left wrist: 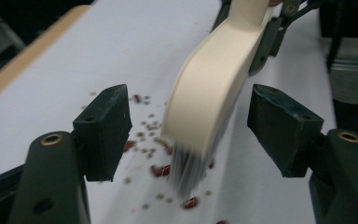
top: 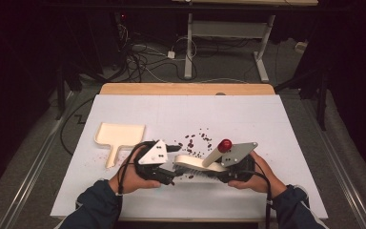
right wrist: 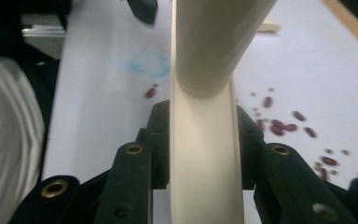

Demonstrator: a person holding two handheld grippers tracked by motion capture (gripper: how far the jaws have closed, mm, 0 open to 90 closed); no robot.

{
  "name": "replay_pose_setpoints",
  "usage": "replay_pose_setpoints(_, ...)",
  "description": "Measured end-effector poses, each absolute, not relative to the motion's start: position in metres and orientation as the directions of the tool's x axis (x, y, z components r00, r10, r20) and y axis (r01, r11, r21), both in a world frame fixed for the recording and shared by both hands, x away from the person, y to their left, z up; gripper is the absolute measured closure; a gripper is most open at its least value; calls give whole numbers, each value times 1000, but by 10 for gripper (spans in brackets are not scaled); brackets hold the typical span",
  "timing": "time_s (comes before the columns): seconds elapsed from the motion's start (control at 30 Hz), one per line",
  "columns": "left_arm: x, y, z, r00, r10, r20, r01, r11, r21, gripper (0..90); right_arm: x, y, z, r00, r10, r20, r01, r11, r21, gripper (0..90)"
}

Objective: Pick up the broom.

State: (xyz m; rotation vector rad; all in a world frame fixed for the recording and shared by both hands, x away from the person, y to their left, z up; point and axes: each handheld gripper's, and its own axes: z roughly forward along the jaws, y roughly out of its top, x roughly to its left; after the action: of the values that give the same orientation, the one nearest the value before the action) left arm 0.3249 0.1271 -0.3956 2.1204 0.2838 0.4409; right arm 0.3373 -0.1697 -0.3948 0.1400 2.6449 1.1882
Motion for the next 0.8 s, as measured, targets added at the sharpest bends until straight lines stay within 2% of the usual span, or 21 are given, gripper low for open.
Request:
replay_pose_setpoints(0.17,324,162,-402,829,496,257,71,-550,832,201,347,-182,-389,-945,276,-174,45,639,768,675)
replay_pose_setpoints(0.33,318,192,-413,764,575,293,124,-576,808,190,354,-194,-385,-904,383,-190,97,617,781,674)
replay_pose_setpoints(0.5,310,215,-430,730,625,276,189,-573,798,190,360,-202,-381,-853,484,-197,146,583,800,674)
replay_pose_setpoints(0.63,301,227,-447,705,668,239,244,-545,802,190,364,-209,-379,-818,538,-204,176,572,801,674)
replay_pose_setpoints(0.7,299,228,-451,696,673,248,254,-555,793,190,366,-211,-378,-798,565,-212,192,571,798,674)
replay_pose_setpoints(0.8,293,235,-456,692,692,207,280,-521,807,190,372,-214,-379,-776,590,-222,209,573,793,675)
